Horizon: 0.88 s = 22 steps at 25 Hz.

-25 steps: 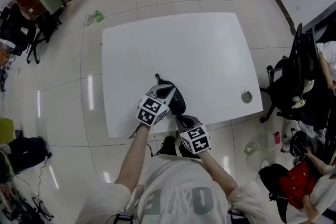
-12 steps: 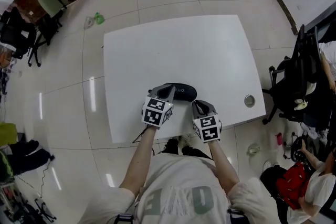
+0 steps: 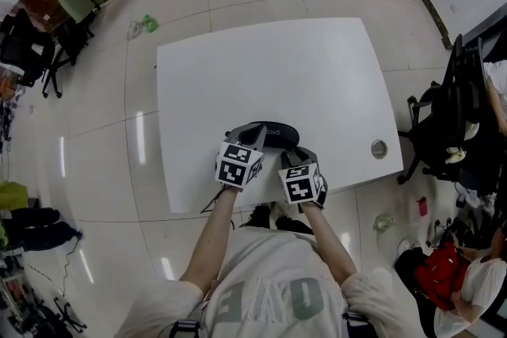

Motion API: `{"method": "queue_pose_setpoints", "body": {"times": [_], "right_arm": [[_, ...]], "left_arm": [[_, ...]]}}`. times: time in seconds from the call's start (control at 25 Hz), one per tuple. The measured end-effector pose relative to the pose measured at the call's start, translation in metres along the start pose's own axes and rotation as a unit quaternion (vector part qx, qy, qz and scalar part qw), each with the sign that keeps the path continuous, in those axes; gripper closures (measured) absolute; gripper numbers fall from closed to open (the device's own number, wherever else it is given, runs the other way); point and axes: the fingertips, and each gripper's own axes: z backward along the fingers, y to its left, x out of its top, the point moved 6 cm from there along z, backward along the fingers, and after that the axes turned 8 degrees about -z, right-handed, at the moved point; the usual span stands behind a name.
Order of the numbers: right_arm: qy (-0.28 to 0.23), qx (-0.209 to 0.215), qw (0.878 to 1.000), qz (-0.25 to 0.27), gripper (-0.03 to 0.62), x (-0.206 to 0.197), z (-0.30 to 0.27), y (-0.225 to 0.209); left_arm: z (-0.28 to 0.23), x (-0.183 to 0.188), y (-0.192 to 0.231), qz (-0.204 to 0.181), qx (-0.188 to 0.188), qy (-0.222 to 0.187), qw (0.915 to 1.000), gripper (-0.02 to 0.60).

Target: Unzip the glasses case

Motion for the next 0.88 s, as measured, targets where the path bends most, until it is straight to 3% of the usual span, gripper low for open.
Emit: {"method": "queue_pose_setpoints", "body": {"times": [0.16,0.2,0.24,0.28,0.48,0.68,0.88], "right_arm": [[0.013,-0.002,1.0,0.007,0.49,0.003,-0.001,0.003],[0.013,-0.005,1.0,0.008,0.508,0.003,0.0,0.002],[0.014,-0.009,1.0,0.01,0.574,0.003,0.0,0.0],[0.015,-0.011,1.0,0.013,0.58,0.003,0.0,-0.001],[0.018,-0.004,0.999,0.036,0.59,0.001,0.001,0.003],[0.014,0.011,0.998,0.052,0.591,-0.003,0.004,0.014],[0.018,0.042,0.997,0.063,0.591,-0.006,0.008,0.012]], "left_arm": [[0.0,0.001,0.0,-0.002,-0.002,0.001,1.0,0.577],[0.0,0.001,0.0,-0.002,-0.003,0.0,1.0,0.577],[0.0,0.0,0.0,-0.001,-0.004,-0.001,1.0,0.577],[0.0,0.0,0.0,-0.001,-0.005,-0.002,1.0,0.577],[0.002,0.0,0.001,-0.003,-0.012,-0.001,0.9999,0.577],[0.002,0.004,-0.021,0.042,-0.067,0.004,0.9968,0.577],[-0.012,0.006,-0.041,0.032,-0.073,0.015,0.9967,0.577]]}}
